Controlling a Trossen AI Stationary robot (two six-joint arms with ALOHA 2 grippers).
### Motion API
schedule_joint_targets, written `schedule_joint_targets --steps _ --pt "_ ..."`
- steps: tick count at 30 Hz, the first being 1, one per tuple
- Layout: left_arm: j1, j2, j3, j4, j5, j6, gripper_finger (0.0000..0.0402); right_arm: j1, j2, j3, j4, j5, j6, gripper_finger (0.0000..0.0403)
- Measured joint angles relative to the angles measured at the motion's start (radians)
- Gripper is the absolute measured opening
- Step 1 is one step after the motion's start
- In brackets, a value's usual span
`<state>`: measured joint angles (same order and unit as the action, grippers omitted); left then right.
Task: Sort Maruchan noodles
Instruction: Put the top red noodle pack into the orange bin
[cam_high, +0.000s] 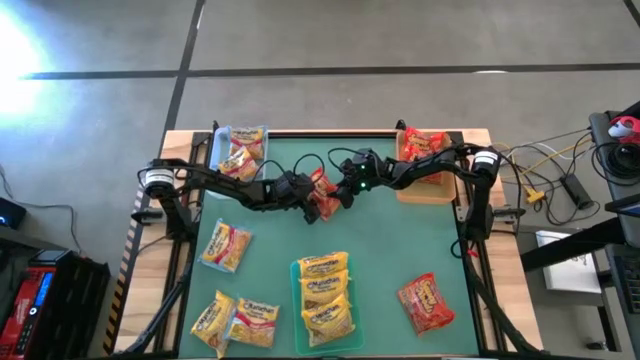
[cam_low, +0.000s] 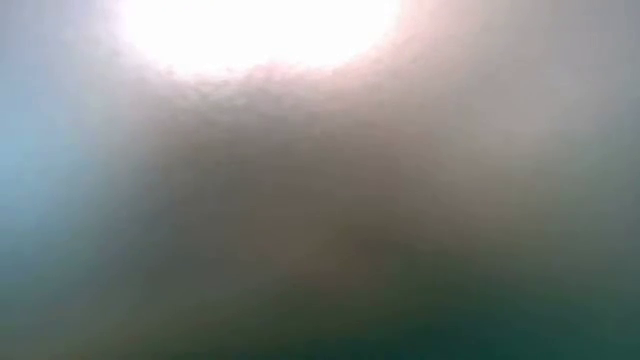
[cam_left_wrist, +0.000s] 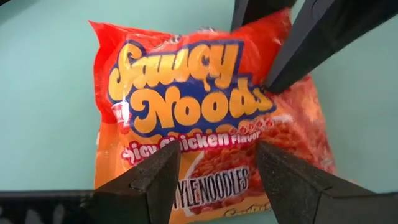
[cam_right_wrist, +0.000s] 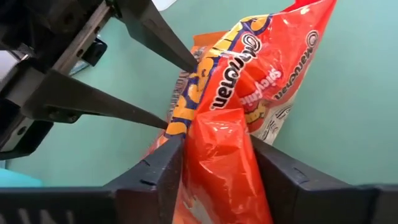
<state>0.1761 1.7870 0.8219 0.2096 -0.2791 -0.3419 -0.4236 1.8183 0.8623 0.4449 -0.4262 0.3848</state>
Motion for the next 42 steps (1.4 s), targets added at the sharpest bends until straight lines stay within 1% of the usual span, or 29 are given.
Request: schedule_joint_targets --steps 4,9,13,15,19,22,27,32,37,42 --pt "-0.002 -0.010 0.008 -0.001 0.002 0.000 0.0196 -0.001 0.000 0.000 -0.018 -0.003 -0.002 0.0116" --pt "-0.003 -0.048 0.016 -0.001 0.046 0.016 0.0196 -0.006 -0.001 0.000 -0.024 -0.009 -0.010 0.0062" --pt "-0.003 -0.078 0.016 -0.052 0.053 0.019 0.0196 -0.011 -0.010 0.000 -0.027 -0.008 -0.019 0.0024" --pt "-0.003 -0.092 0.016 -0.082 0.052 0.019 0.0196 -0.013 -0.017 0.000 -0.033 -0.007 -0.026 0.0013" --pt "-0.003 -0.124 0.016 -0.118 0.050 0.019 0.0196 -0.018 -0.046 0.000 -0.080 0.000 -0.045 0.0009" --pt "-0.003 -0.146 0.016 -0.124 0.014 0.019 0.0196 -0.029 -0.088 0.000 -0.149 0.001 -0.069 0.0008" --pt "-0.003 -0.181 0.016 -0.146 -0.045 0.019 0.0196 -0.038 -0.177 0.000 -0.273 0.012 -0.115 0.0008" --pt "-0.003 -0.195 0.014 -0.156 -0.079 0.019 0.0196 -0.041 -0.278 -0.001 -0.430 0.015 -0.164 0.0008" --pt "-0.003 -0.195 0.014 -0.153 -0.080 0.019 0.0196 -0.041 -0.365 -0.001 -0.602 0.089 -0.200 0.0008" --pt "-0.005 -0.194 0.014 -0.159 -0.079 0.019 0.0196 -0.041 -0.431 -0.001 -0.736 0.142 -0.221 0.0008"
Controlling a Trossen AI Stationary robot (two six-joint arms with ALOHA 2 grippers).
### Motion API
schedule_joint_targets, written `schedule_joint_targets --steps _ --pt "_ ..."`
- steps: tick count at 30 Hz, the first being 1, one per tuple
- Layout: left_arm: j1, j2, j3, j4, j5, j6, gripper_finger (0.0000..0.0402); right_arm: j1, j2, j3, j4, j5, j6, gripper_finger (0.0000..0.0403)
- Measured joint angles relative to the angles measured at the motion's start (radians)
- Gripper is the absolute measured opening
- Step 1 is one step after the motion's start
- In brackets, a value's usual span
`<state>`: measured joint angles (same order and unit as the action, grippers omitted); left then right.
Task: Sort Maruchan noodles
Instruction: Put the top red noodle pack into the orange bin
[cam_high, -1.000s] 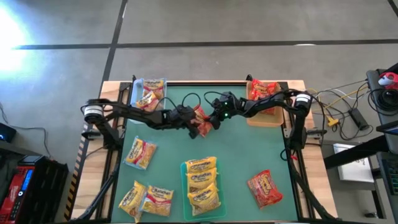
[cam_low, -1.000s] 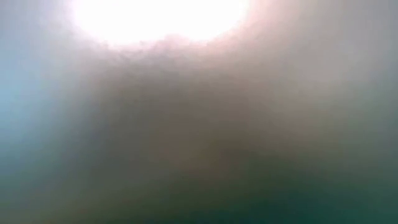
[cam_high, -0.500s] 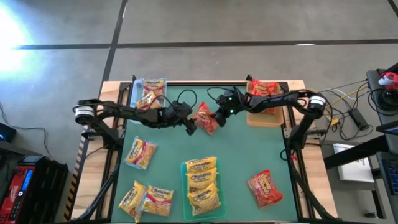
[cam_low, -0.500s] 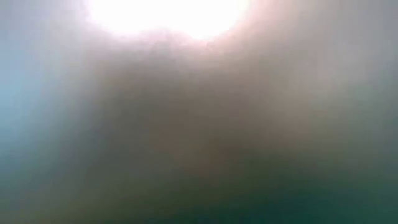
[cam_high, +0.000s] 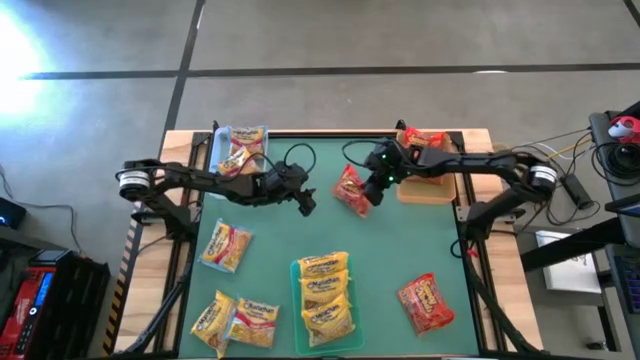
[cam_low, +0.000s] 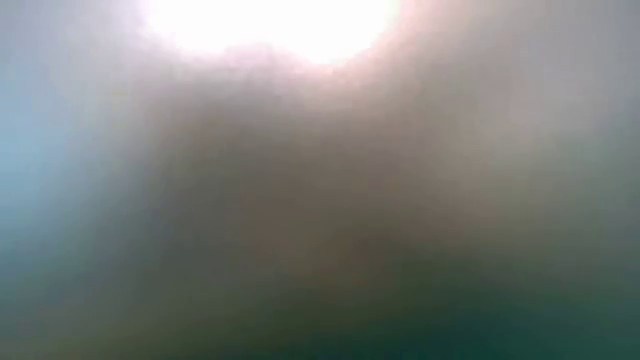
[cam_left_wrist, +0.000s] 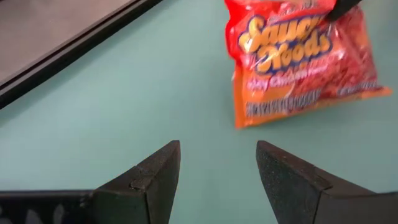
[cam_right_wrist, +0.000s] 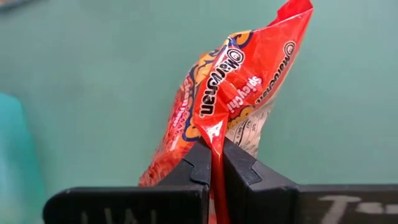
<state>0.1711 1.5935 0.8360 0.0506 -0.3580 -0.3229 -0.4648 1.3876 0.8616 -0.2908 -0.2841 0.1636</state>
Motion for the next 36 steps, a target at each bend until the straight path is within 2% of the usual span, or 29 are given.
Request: schedule_joint_targets --steps 4,17,24,36 --pt "0.000 0.012 -0.001 -0.003 0.000 0.000 0.0196 0.000 -0.071 0.000 -0.065 0.049 -0.020 0.0008" --pt "0.000 0.039 -0.001 0.016 0.000 0.000 0.0196 0.000 -0.261 0.000 -0.212 0.088 -0.064 0.0008" --pt "0.000 0.039 -0.001 0.018 0.000 0.000 0.0196 -0.001 -0.354 0.000 -0.311 0.234 -0.129 0.0008" --pt "0.000 0.039 -0.001 0.026 0.000 0.000 0.0196 -0.034 -0.498 0.022 -0.330 0.433 -0.236 0.0008"
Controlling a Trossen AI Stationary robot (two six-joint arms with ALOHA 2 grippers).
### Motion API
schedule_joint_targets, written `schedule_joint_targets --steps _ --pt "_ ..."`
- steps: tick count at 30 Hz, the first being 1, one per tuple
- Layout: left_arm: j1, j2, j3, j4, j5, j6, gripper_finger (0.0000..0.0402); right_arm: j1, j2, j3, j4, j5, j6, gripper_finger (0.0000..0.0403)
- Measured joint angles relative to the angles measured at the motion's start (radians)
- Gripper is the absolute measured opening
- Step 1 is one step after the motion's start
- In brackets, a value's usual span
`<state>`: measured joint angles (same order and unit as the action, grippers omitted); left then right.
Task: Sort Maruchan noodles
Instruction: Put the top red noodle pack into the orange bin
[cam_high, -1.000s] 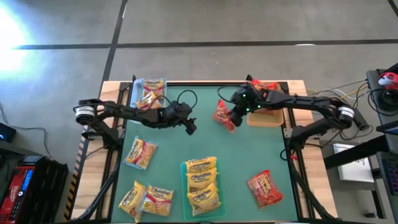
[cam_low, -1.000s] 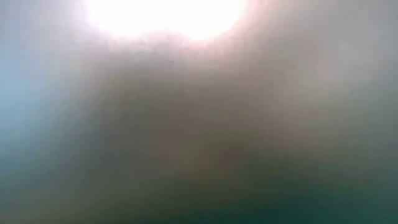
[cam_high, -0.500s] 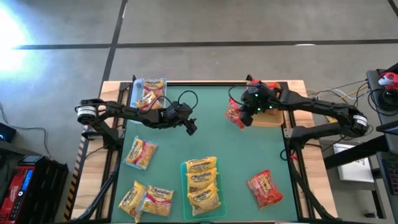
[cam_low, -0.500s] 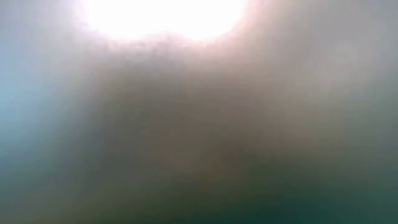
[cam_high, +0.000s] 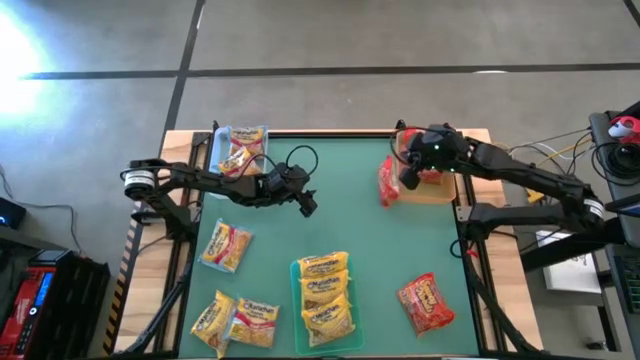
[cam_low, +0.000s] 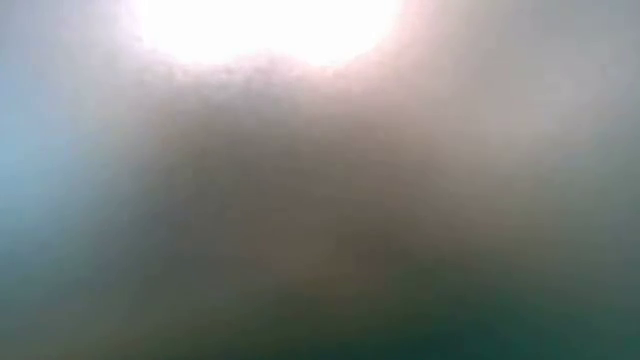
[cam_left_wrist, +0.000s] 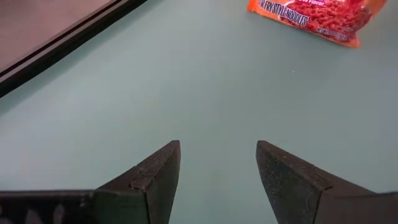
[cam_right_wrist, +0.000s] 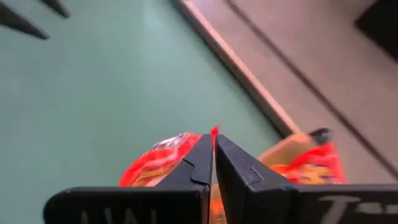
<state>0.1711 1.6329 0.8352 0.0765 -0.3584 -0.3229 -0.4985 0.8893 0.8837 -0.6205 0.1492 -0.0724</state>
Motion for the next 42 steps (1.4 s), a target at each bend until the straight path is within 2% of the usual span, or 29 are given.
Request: schedule_joint_targets --steps 3,7,10,13,22,26,31,42 --pt "0.000 0.000 0.000 0.000 0.000 0.000 0.0196 -0.007 -0.007 0.013 -0.042 -0.004 0.011 0.0008" --pt "0.000 0.001 0.000 0.003 0.000 0.000 0.0196 -0.006 0.014 0.011 -0.046 -0.087 0.125 0.0009" --pt "0.000 0.027 0.000 0.071 0.030 0.000 0.0196 -0.006 0.054 0.011 -0.054 -0.126 0.196 0.0020" --pt "0.000 0.088 0.000 0.197 0.114 0.001 0.0196 -0.006 0.105 0.011 -0.086 -0.132 0.242 0.0047" --pt "0.001 0.279 0.010 0.568 0.230 0.001 0.0195 -0.006 0.235 0.010 -0.121 -0.131 0.310 0.0147" --pt "0.014 0.337 0.097 0.546 0.234 0.035 0.0188 -0.006 0.281 0.010 -0.120 -0.131 0.311 0.0173" --pt "0.023 0.421 0.213 0.448 0.221 0.055 0.0168 0.009 0.340 0.008 -0.100 -0.131 0.335 0.0179" --pt "0.024 0.445 0.230 0.462 0.193 0.055 0.0130 0.036 0.488 -0.006 0.030 -0.131 0.307 0.0173"
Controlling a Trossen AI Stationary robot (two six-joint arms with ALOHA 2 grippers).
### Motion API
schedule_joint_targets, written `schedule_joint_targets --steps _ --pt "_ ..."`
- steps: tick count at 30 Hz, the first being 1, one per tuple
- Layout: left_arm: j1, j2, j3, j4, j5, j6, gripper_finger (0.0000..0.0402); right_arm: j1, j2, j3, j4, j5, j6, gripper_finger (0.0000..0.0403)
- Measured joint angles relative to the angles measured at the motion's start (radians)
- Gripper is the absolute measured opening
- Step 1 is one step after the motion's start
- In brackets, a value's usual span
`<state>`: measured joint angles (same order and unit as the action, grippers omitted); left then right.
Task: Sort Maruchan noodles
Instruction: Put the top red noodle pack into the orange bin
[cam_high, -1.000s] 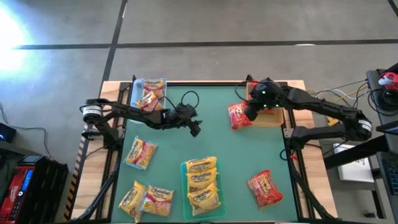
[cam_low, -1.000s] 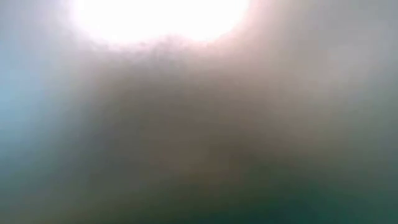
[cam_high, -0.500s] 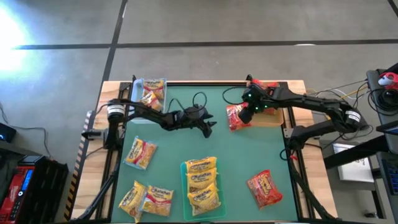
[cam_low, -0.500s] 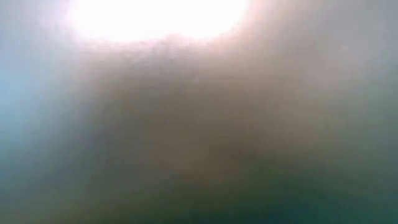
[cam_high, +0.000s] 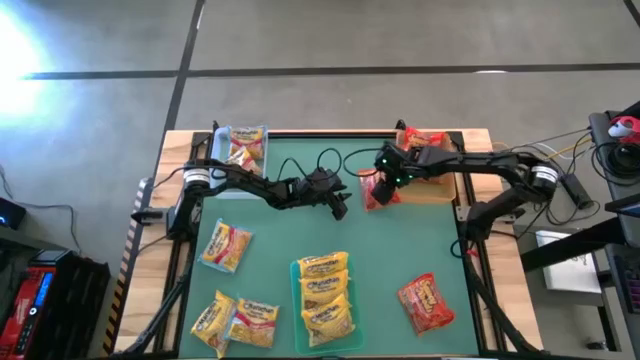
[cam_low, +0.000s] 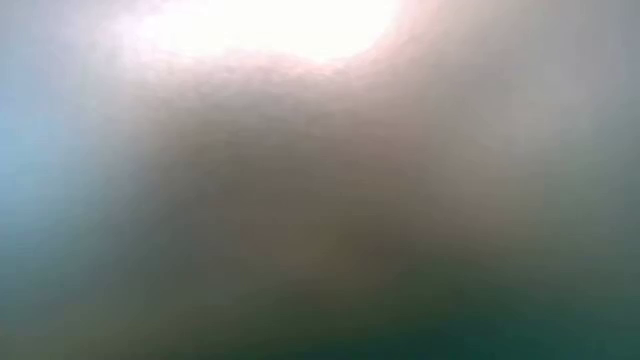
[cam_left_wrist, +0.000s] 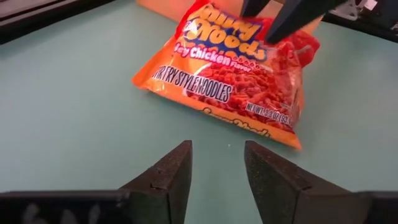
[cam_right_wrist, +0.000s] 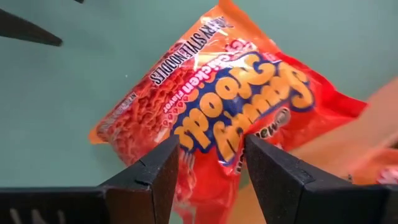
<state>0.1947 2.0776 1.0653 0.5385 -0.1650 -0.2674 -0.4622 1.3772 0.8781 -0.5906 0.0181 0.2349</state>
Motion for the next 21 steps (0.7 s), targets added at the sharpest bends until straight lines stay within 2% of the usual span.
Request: schedule_joint_targets --steps 3,10,15,21 --pt "0.000 -0.001 0.000 0.000 0.000 0.002 0.0126 0.000 0.052 0.000 0.065 -0.046 -0.011 0.0173" --pt "0.000 -0.002 0.000 -0.012 0.000 0.033 0.0125 0.002 0.140 0.000 0.267 -0.258 -0.037 0.0173" --pt "0.002 -0.003 0.000 -0.045 0.000 0.055 0.0125 0.002 0.131 0.000 0.281 -0.271 -0.044 0.0173" --pt "0.007 -0.003 -0.001 -0.090 0.000 0.057 0.0125 0.002 0.050 0.000 0.244 -0.241 -0.045 0.0173"
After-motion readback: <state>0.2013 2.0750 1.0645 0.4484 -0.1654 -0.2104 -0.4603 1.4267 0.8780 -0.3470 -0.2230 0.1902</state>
